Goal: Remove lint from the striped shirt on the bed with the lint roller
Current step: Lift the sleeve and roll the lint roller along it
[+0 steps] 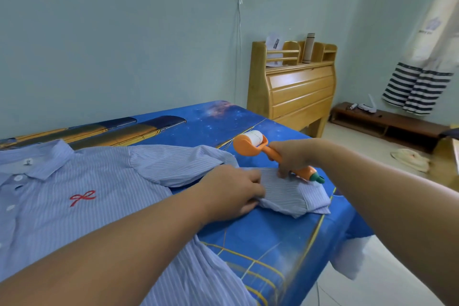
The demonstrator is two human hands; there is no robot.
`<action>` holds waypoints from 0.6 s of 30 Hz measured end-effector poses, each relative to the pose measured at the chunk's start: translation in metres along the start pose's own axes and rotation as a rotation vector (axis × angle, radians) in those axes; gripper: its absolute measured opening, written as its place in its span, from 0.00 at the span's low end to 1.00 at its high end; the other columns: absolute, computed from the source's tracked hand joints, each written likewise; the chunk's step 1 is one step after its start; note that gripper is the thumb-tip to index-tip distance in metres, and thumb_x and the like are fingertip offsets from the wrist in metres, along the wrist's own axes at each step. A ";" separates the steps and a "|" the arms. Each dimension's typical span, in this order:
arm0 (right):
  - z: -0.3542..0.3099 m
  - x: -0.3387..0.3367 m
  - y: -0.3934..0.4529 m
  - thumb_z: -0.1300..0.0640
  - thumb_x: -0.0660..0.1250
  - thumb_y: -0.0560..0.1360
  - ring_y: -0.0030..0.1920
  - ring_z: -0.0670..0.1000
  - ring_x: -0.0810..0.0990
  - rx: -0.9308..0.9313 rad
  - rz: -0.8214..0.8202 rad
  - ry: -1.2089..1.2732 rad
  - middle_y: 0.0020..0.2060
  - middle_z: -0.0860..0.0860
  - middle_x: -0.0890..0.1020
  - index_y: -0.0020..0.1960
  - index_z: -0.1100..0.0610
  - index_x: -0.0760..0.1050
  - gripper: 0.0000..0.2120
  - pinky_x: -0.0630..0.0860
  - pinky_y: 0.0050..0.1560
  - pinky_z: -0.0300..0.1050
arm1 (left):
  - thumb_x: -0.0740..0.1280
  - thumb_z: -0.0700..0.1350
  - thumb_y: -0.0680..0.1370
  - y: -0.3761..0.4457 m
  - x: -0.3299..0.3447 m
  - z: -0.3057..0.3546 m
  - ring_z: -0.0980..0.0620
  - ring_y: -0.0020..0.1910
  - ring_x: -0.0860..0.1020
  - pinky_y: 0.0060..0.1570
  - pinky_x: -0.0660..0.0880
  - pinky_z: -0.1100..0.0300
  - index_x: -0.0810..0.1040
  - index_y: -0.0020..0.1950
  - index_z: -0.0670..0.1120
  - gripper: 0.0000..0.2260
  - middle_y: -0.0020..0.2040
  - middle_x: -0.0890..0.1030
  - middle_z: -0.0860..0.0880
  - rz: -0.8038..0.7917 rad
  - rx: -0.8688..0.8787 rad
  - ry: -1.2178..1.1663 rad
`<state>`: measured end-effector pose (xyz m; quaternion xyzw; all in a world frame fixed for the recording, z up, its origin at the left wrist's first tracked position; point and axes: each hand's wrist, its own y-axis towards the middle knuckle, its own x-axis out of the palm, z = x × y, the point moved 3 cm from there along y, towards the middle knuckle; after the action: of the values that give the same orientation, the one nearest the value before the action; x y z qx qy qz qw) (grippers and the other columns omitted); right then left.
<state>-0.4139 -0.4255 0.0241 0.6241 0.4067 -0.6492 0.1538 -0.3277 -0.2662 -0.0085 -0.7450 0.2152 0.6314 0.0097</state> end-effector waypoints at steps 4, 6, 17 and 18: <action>0.016 -0.018 -0.010 0.61 0.69 0.71 0.42 0.47 0.73 0.059 0.069 -0.121 0.45 0.45 0.74 0.56 0.49 0.64 0.20 0.69 0.41 0.42 | 0.57 0.51 0.80 0.016 -0.004 0.013 0.46 0.49 0.78 0.41 0.75 0.52 0.78 0.60 0.53 0.13 0.57 0.76 0.52 0.094 -0.174 -0.078; 0.025 -0.027 -0.016 0.62 0.69 0.70 0.42 0.48 0.73 0.108 0.087 -0.179 0.47 0.47 0.75 0.59 0.51 0.65 0.22 0.69 0.39 0.41 | 0.58 0.50 0.80 0.027 -0.005 0.020 0.45 0.50 0.78 0.43 0.76 0.52 0.78 0.60 0.53 0.13 0.56 0.76 0.51 0.144 -0.255 -0.200; 0.067 -0.018 -0.007 0.67 0.58 0.74 0.39 0.53 0.73 0.225 0.382 -0.169 0.47 0.55 0.77 0.71 0.55 0.58 0.27 0.69 0.37 0.46 | 0.62 0.49 0.77 0.001 0.010 -0.032 0.48 0.62 0.68 0.58 0.71 0.51 0.71 0.62 0.50 0.13 0.60 0.71 0.50 -0.009 -0.498 -0.180; 0.067 -0.017 -0.004 0.66 0.58 0.75 0.39 0.54 0.72 0.217 0.418 -0.157 0.46 0.54 0.76 0.69 0.56 0.60 0.24 0.68 0.37 0.46 | 0.61 0.49 0.78 -0.006 0.010 -0.040 0.48 0.62 0.68 0.59 0.70 0.51 0.72 0.60 0.50 0.12 0.59 0.72 0.50 -0.016 -0.514 -0.180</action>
<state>-0.4594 -0.4762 0.0340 0.6551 0.1835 -0.6896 0.2482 -0.2869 -0.2757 -0.0111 -0.6654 0.0401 0.7290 -0.1554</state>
